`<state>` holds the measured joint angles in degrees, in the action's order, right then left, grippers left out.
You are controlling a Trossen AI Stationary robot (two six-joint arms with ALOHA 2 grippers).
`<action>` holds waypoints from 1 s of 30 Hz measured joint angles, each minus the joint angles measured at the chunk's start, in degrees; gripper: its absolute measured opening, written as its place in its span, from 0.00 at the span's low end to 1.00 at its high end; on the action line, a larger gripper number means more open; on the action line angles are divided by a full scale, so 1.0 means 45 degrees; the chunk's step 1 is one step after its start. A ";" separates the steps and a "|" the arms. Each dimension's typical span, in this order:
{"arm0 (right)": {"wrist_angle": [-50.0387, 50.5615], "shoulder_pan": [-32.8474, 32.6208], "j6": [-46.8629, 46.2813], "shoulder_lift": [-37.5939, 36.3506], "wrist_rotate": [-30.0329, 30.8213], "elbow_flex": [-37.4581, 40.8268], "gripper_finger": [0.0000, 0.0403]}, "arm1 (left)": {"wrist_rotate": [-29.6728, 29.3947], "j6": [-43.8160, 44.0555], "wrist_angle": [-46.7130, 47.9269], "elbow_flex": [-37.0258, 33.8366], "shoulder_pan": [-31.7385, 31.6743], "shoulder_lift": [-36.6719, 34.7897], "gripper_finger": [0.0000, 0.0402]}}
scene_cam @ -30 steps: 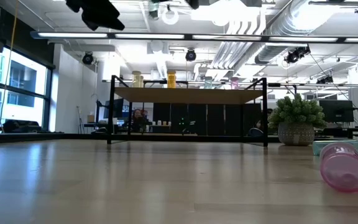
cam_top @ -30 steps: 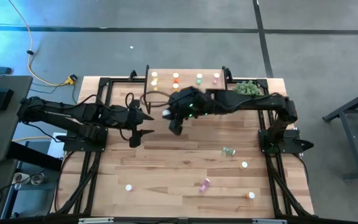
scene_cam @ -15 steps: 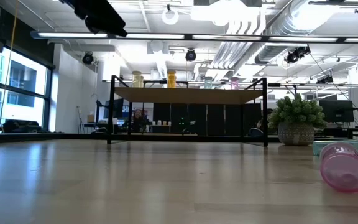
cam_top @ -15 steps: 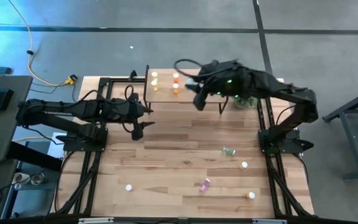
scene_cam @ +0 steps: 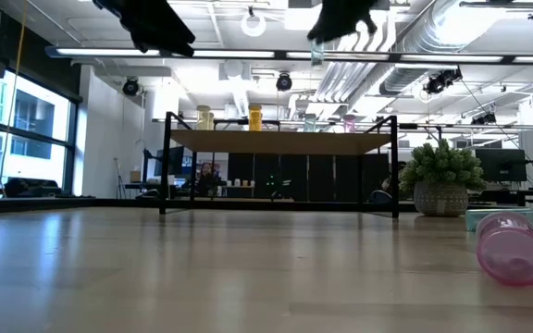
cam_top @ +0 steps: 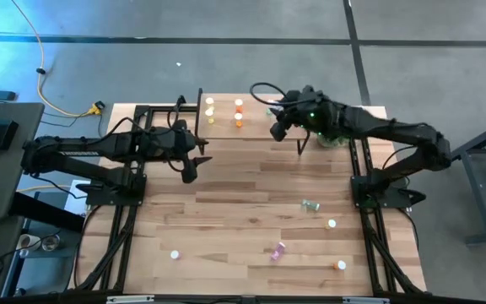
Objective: Pick and place medicine bottles onto shelf by color
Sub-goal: Put the top blue pill bottle on the shelf aligned with the other blue pill bottle
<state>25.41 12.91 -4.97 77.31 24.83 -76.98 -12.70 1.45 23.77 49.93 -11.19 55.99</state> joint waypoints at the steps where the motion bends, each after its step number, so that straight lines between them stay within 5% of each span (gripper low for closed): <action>1: -0.0887 0.0176 -0.0111 -0.0143 -0.0428 0.0764 0.26 | -0.0004 0.0007 -0.0005 0.0000 -0.0076 0.0000 0.58; 10: -0.4821 0.1063 -0.0064 -0.0107 -0.2872 0.4431 0.26 | -0.0139 -0.0034 -0.0358 0.0000 -0.0727 0.0000 0.58; 30: -0.5192 0.2134 0.1073 0.0868 -0.3780 0.4627 0.26 | -0.0372 0.0152 -0.0369 0.0000 -0.1285 0.0010 0.58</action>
<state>2.05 22.51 -0.15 81.21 7.82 -56.16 -14.37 2.14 22.11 49.93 -16.97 56.03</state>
